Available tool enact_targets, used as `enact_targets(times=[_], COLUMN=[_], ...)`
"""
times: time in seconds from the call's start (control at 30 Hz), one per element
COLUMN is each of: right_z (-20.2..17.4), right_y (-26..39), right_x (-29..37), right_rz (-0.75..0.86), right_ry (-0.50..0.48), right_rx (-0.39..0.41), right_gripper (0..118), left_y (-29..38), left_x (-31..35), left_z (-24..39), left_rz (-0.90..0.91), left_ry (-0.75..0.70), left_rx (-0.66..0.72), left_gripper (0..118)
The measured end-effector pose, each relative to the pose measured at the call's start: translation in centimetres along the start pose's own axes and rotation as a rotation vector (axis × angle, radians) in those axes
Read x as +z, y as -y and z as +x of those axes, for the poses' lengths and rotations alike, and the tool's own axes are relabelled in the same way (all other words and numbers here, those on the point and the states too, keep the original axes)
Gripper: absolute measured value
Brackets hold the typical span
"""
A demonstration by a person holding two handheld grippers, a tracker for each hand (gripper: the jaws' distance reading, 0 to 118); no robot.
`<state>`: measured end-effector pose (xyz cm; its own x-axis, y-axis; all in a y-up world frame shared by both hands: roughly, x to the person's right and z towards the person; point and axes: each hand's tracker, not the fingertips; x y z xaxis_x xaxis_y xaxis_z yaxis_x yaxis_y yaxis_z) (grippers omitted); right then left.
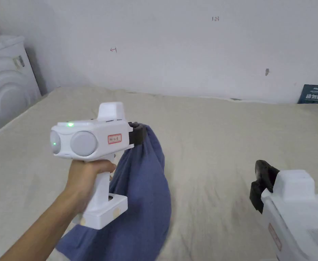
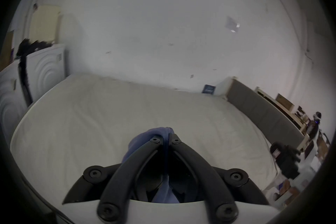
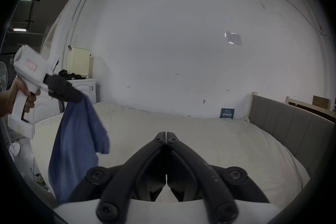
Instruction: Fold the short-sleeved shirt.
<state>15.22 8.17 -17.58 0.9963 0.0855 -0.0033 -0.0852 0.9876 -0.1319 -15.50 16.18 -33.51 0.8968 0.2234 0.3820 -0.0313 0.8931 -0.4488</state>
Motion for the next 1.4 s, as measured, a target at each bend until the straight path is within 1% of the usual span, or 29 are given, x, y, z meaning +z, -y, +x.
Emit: enact_targets(times=[0.07, 0.3, 0.4, 0.5, 0.63, 0.77, 1.0, 1.1, 1.23, 1.27, 1.3, 1.33, 1.37, 1.4], right_z=[1.1, 5.4, 7.0, 8.2, 9.3, 9.5, 9.0, 8.9, 8.7, 8.6, 8.5, 8.4, 8.3, 8.2], right_y=[-0.1, -0.1, 0.1, 0.4, 1.2, 2.3, 3.6, 4.0, 4.0, 4.0, 3.8, 3.6, 3.4, 3.2], right_x=[0.5, 2.4, 3.1, 3.5, 3.9, 3.6, 3.2, 3.0, 3.2, 3.2, 3.3, 3.5, 3.7, 3.8], right_rz=[0.008, 0.019, 0.018, 0.011, -0.005, -0.031, -0.069, -0.084, -0.09, -0.089, -0.087, -0.083, -0.079, -0.073], right_ry=[0.03, 0.121, 0.162, 0.192, 0.22, 0.225, 0.208, 0.203, 0.199, 0.2, 0.2, 0.198, 0.198, 0.197], right_rx=[0.0, -0.004, -0.009, -0.015, -0.019, -0.035, -0.041, -0.04, -0.045, -0.045, -0.045, -0.044, -0.043, -0.041], right_gripper=[1, 1, 1, 1, 1, 1, 1, 1, 1, 1, 1, 1, 1, 1], left_y=[-1.1, -1.6, -0.4, 2.1, 7.8, 14.2, 23.1, 25.2, 24.8, 24.3, 23.8, 23.1, 22.3, 21.5], left_x=[-1.1, -5.3, -7.5, -9.6, -12.3, -14.7, -17.6, -18.4, -18.1, -17.8, -17.4, -16.8, -16.2, -15.5], left_z=[3.2, 11.2, 13.5, 15.2, 16.1, 15.8, 14.6, 13.6, 13.4, 13.5, 13.5, 13.5, 13.4, 13.3], left_rz=[0.002, -0.036, -0.061, -0.149, -0.261, -0.4, -0.598, -0.674, -0.647, -0.641, -0.623, -0.581, -0.544, -0.516], left_ry=[0.037, 0.192, 0.253, 0.296, 0.291, 0.29, 0.137, 0.094, 0.082, 0.077, 0.07, 0.053, 0.045, 0.047], left_rx=[-0.056, -0.099, -0.098, -0.096, -0.122, -0.185, -0.353, -0.332, -0.289, -0.276, -0.264, -0.25, -0.235, -0.216], left_gripper=[5, 5, 5, 5, 5, 5, 5, 5, 6, 16, 31, 55, 91, 113])
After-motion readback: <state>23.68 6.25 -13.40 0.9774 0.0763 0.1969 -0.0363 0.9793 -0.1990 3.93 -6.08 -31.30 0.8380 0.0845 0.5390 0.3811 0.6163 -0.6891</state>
